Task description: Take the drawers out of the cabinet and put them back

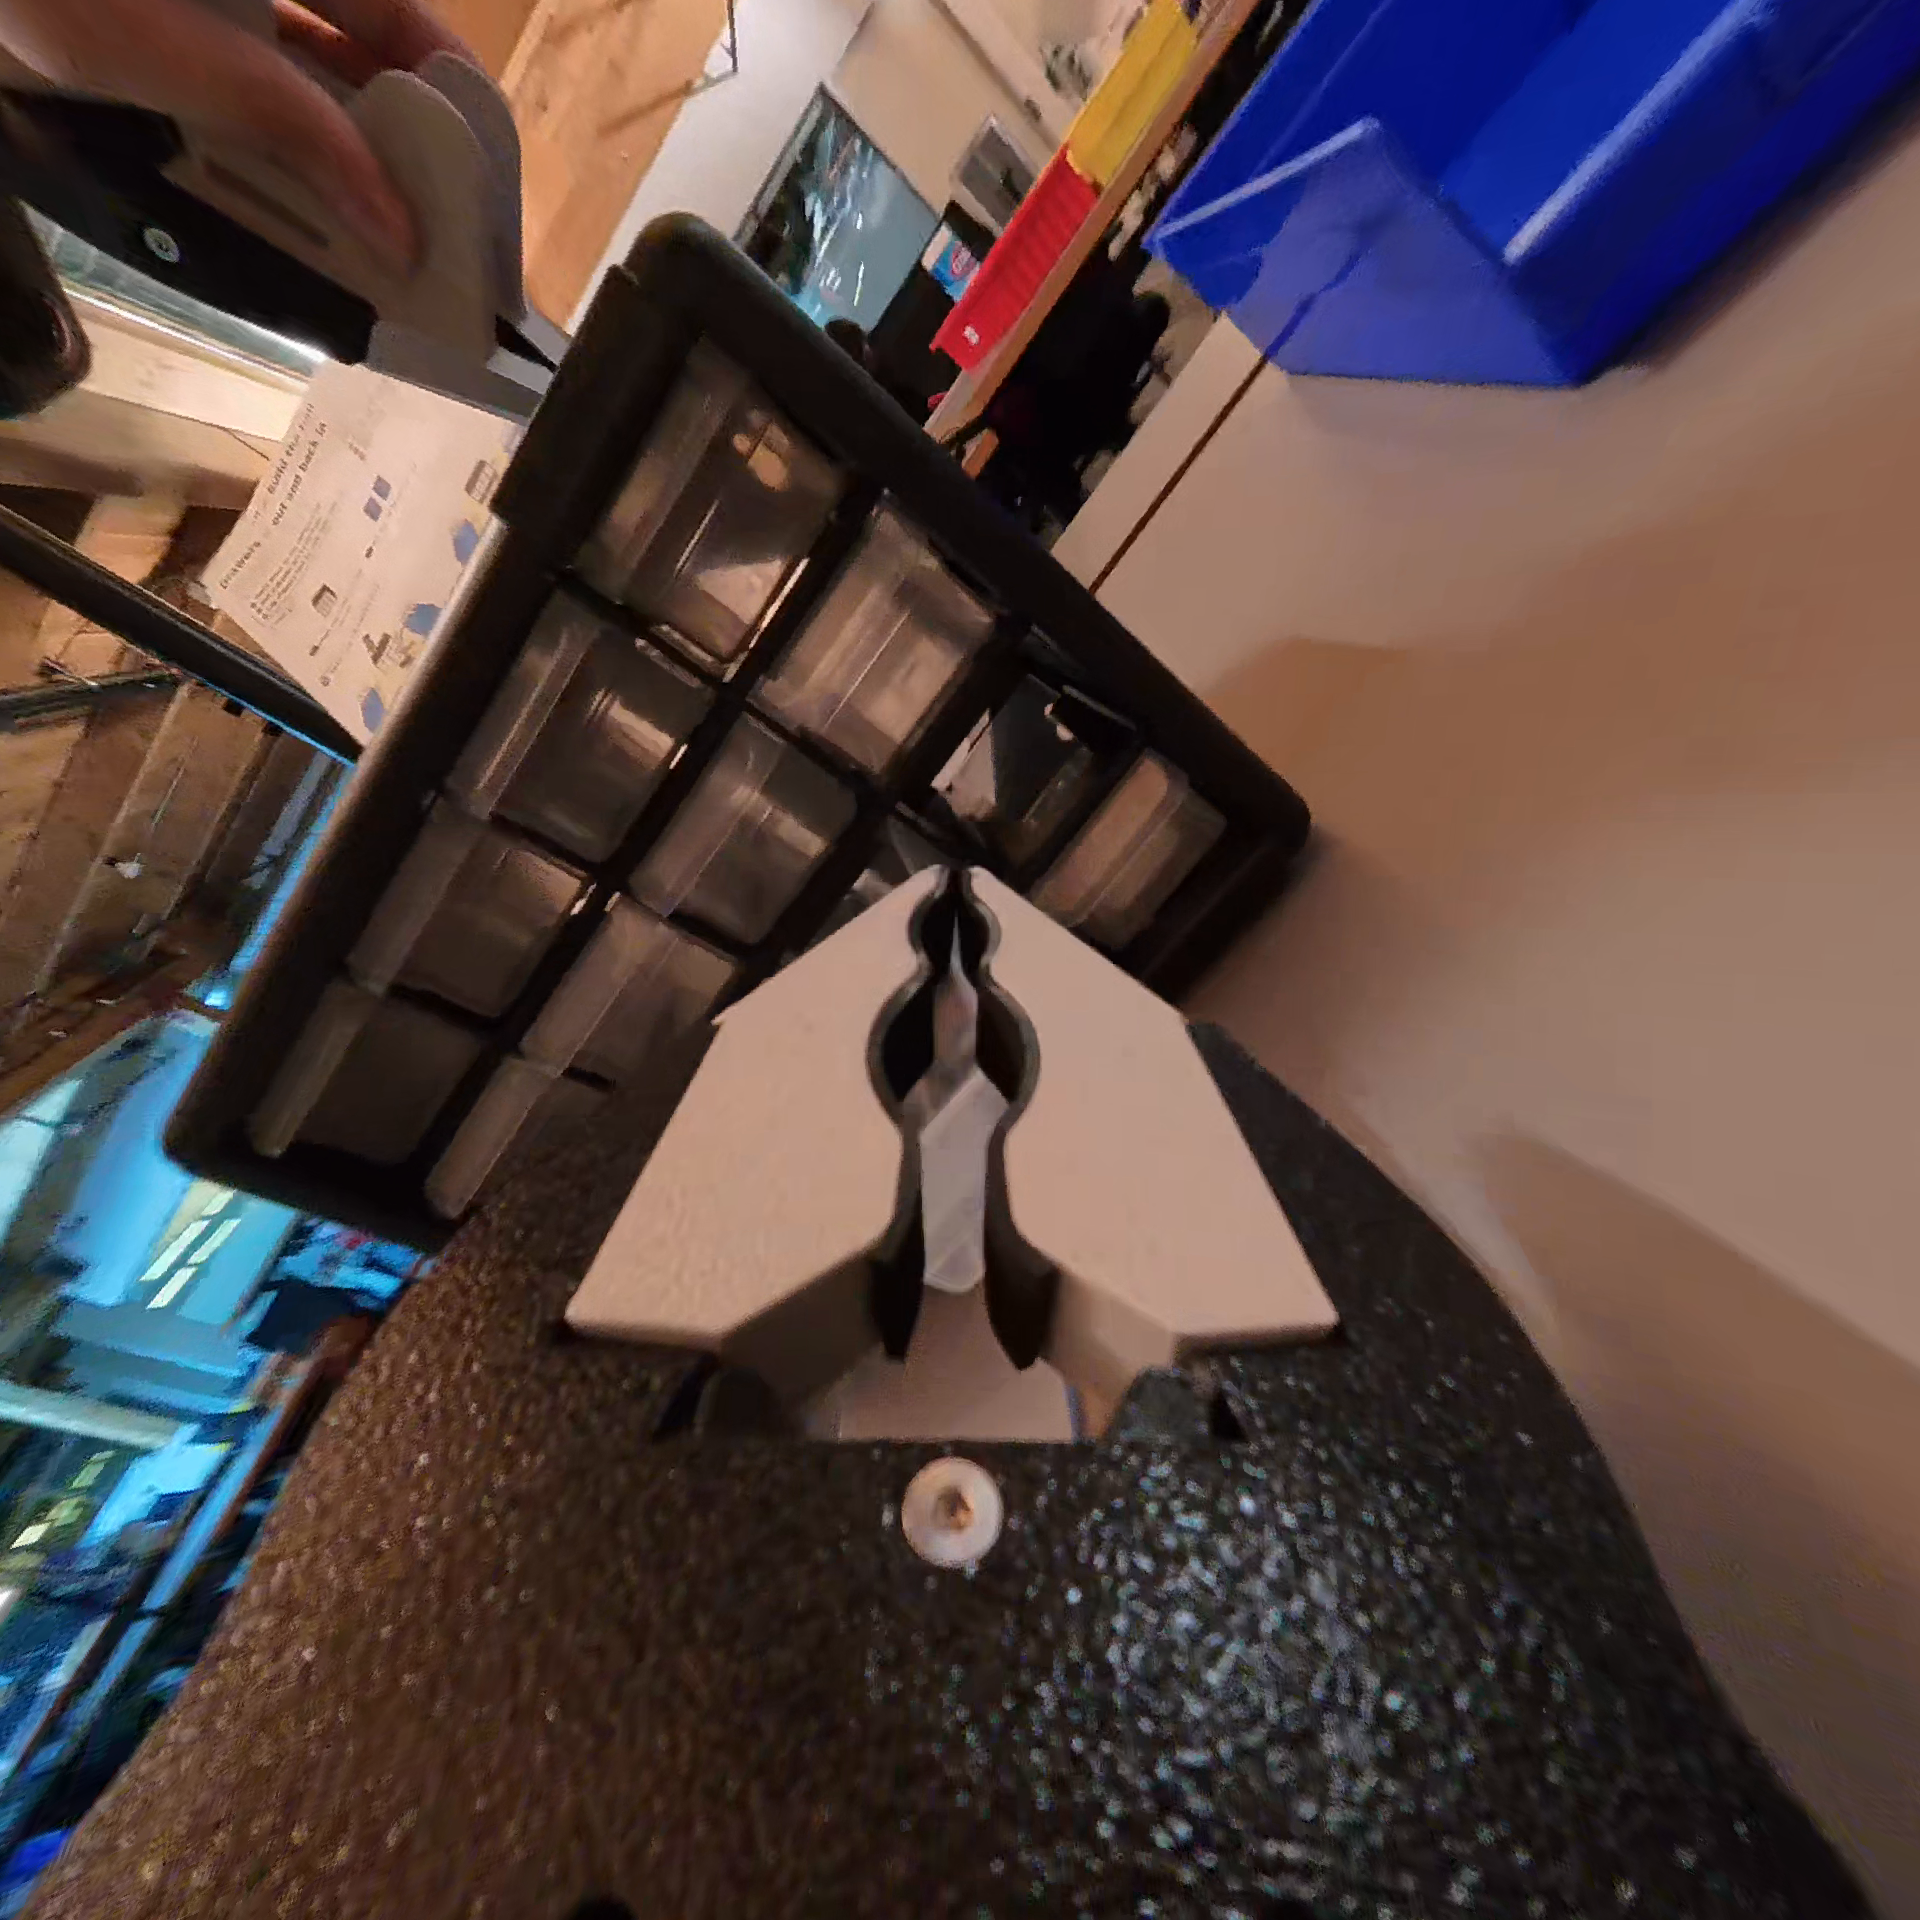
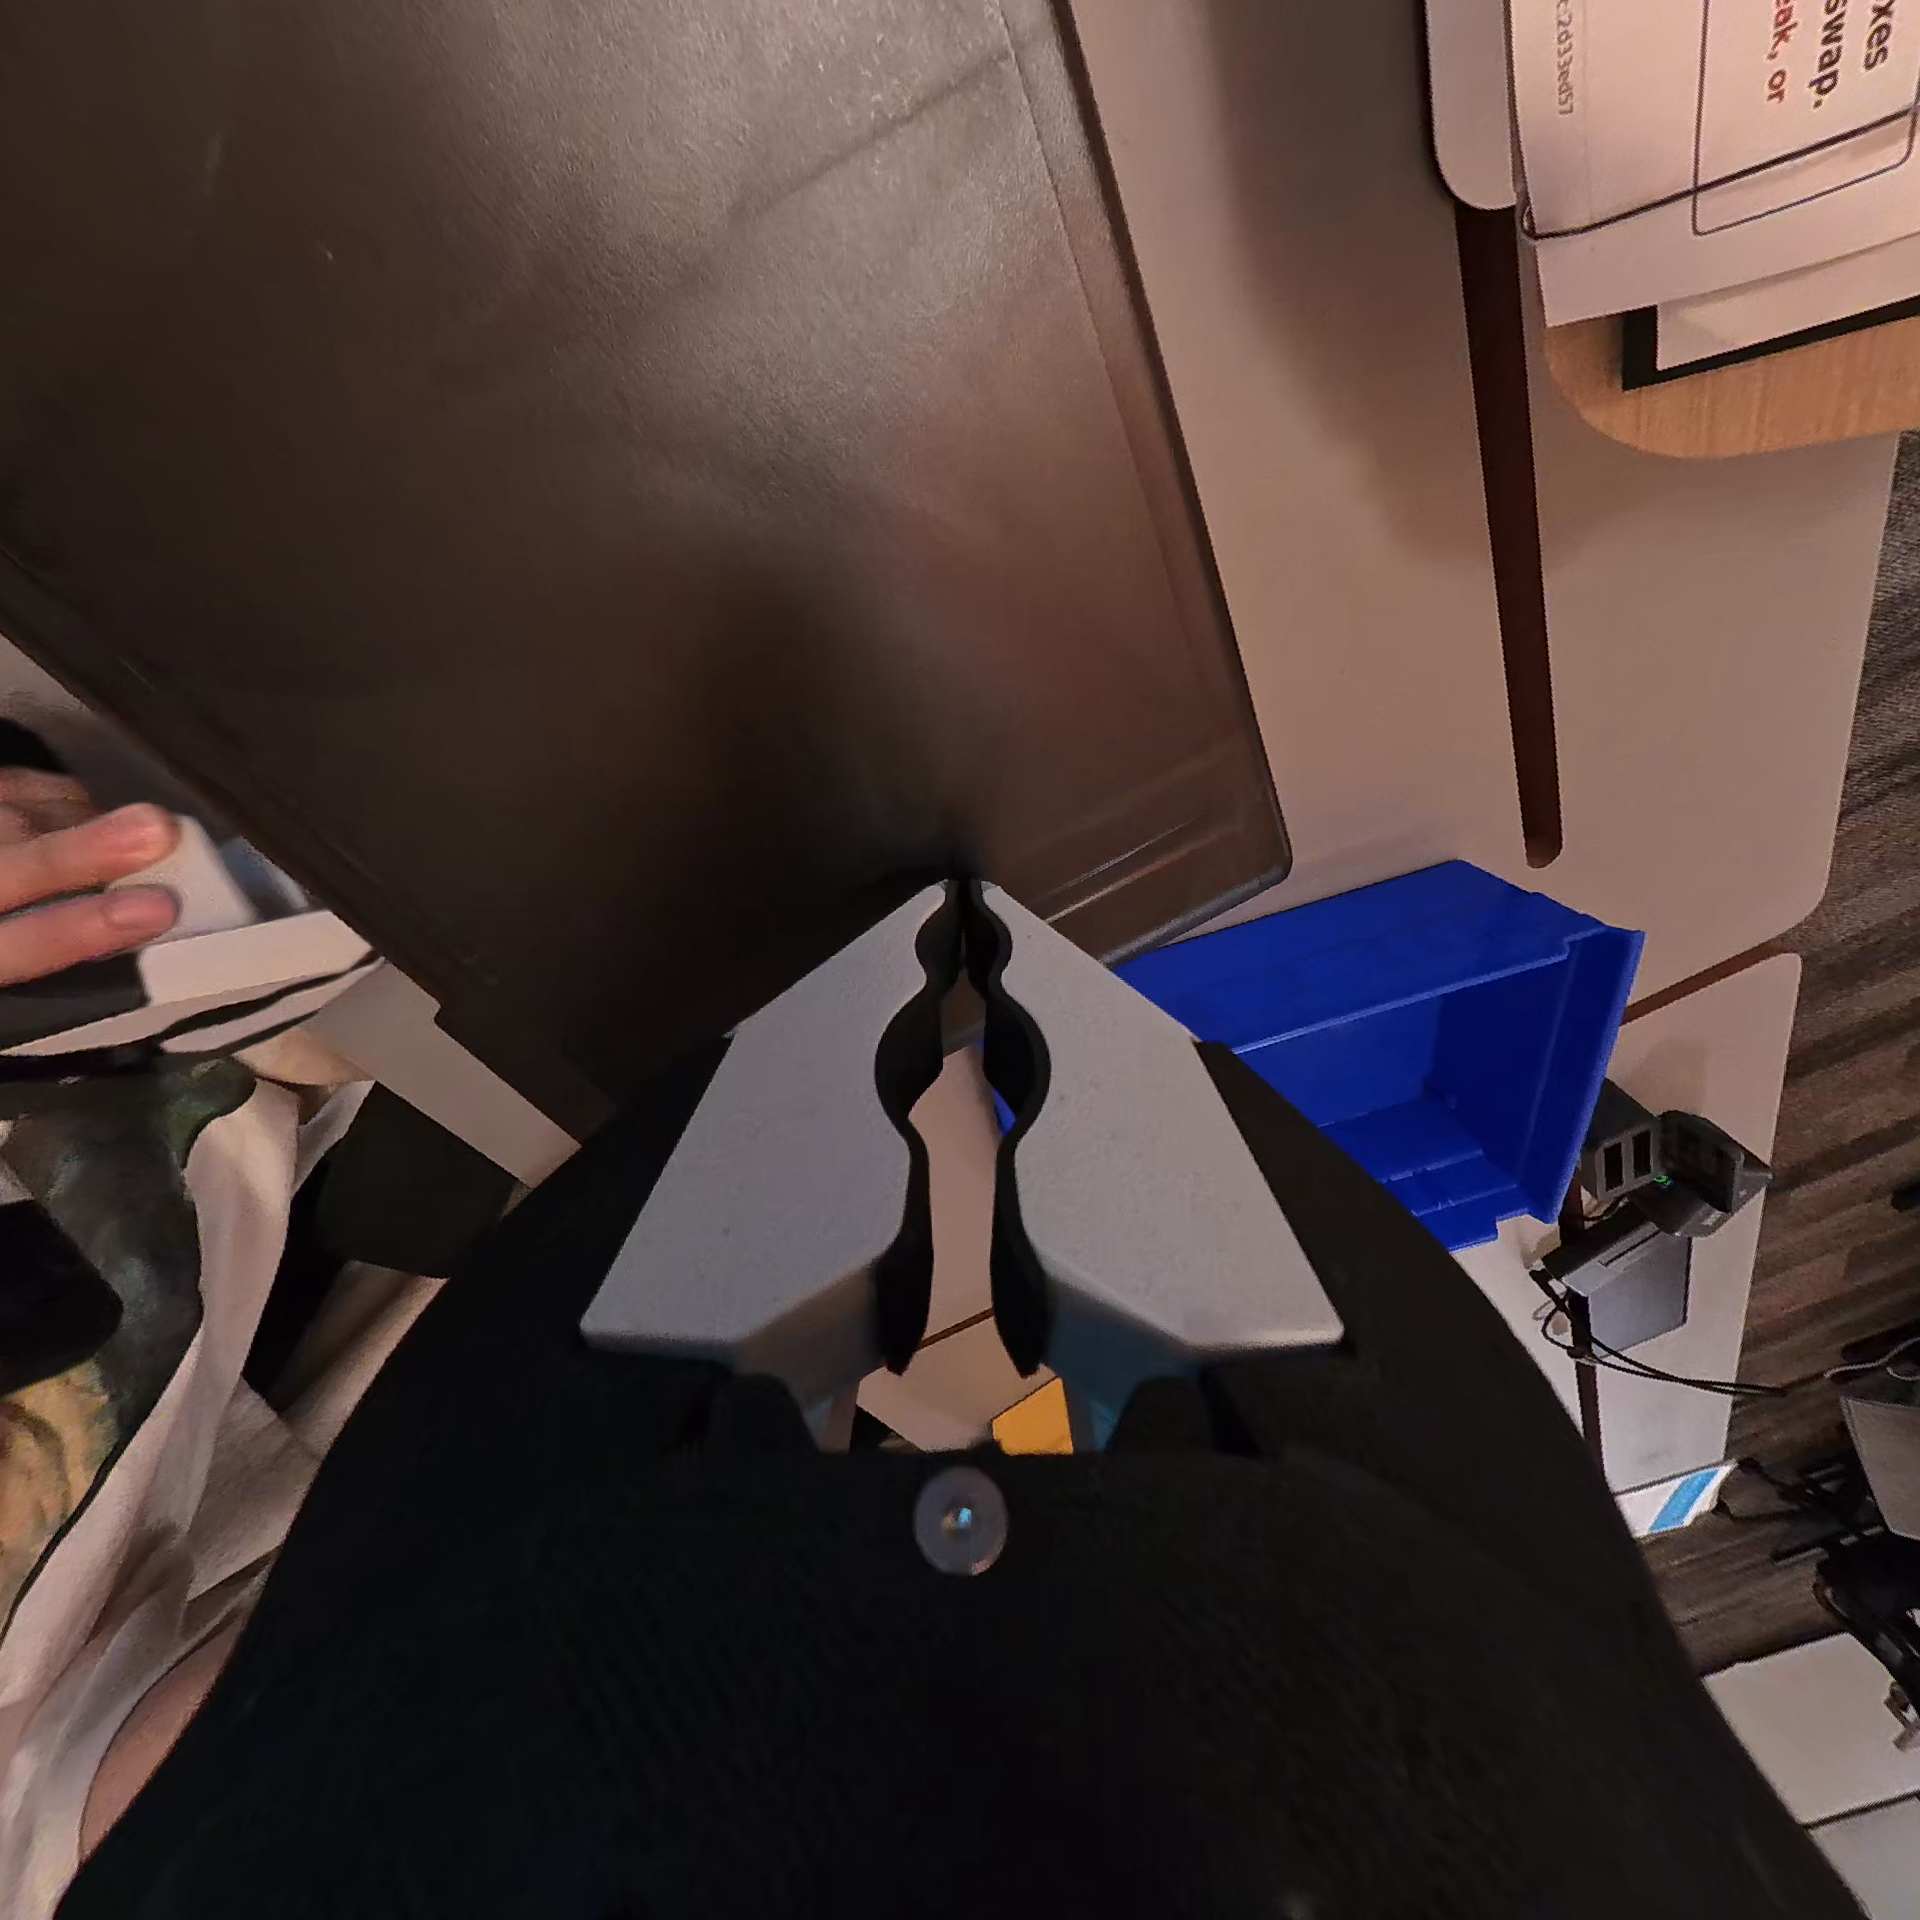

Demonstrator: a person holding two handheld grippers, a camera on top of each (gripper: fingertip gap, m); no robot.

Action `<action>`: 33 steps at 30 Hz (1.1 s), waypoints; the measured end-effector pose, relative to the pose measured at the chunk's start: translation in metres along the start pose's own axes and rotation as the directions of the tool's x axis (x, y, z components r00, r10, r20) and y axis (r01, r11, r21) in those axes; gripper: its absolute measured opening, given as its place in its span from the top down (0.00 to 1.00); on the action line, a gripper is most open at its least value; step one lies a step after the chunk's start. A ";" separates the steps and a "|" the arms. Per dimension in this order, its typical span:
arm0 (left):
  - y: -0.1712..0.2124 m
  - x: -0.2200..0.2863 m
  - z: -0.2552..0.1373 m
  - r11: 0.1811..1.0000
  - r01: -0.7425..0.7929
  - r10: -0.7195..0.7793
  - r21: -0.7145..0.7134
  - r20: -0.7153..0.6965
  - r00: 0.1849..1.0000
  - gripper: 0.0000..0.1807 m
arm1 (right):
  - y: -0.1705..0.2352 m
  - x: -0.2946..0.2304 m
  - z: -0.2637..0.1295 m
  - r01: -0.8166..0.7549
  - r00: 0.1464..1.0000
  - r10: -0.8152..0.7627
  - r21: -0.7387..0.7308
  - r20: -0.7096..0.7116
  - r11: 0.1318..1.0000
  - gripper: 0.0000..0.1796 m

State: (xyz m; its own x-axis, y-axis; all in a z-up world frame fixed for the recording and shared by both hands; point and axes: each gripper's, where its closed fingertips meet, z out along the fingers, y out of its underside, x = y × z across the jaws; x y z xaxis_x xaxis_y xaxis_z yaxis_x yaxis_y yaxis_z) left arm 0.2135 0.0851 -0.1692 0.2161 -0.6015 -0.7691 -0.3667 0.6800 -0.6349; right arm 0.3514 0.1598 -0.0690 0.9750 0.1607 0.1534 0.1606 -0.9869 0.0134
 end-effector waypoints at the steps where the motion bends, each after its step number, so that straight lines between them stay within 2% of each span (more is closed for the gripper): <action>1: 0.000 0.001 0.006 0.999 0.031 -0.031 0.015 -0.010 0.999 1.00 | 0.000 0.000 0.000 0.000 1.000 0.000 0.000 0.003 1.000 1.00; 7: -0.009 0.001 0.022 0.996 0.033 -0.032 0.078 -0.020 0.999 0.99 | 0.000 0.000 0.000 0.001 1.000 -0.002 0.015 0.028 1.000 1.00; 10: -0.021 0.012 0.002 0.983 0.103 -0.090 0.151 -0.087 0.992 0.92 | 0.000 0.000 0.000 0.009 1.000 -0.010 0.019 0.022 1.000 1.00; 11: -0.023 0.014 -0.009 0.977 0.110 -0.092 0.180 -0.102 0.990 1.00 | 0.000 0.000 0.000 0.011 1.000 -0.011 0.019 0.019 1.000 1.00; 12: -0.022 0.015 -0.020 0.973 0.097 -0.077 0.208 -0.103 0.992 1.00 | 0.000 0.000 0.000 0.013 1.000 -0.013 0.018 0.017 1.000 1.00; 14: -0.006 0.011 -0.034 0.981 -0.037 0.044 0.192 -0.032 0.999 1.00 | 0.000 0.000 0.000 0.015 1.000 -0.015 0.013 0.012 1.000 1.00; 17: 0.032 0.007 -0.034 0.955 -0.288 0.285 0.068 0.052 0.957 1.00 | 0.000 0.000 0.000 0.016 1.000 -0.016 0.008 0.009 1.000 1.00; 20: 0.049 0.003 -0.026 0.912 -0.410 0.407 0.018 0.093 0.909 1.00 | 0.000 0.000 0.000 0.017 1.000 -0.017 0.003 0.002 1.000 1.00; 25: 0.046 -0.002 -0.003 0.875 -0.485 0.479 0.010 0.138 0.867 1.00 | 0.000 0.000 0.000 0.016 1.000 -0.017 0.011 0.015 1.000 1.00; 33: 0.046 -0.012 0.043 0.867 -0.498 0.497 -0.018 0.107 0.861 1.00 | 0.000 0.000 0.000 0.018 1.000 -0.018 0.004 0.022 1.000 1.00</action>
State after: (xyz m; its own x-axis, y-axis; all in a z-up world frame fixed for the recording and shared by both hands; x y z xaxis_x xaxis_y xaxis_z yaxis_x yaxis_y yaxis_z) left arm 0.2324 0.1418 -0.1925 0.1006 -0.1350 -0.9857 -0.4420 0.8815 -0.1658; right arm 0.3512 0.1598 -0.0694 0.9750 0.1786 0.1319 0.1787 -0.9838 0.0117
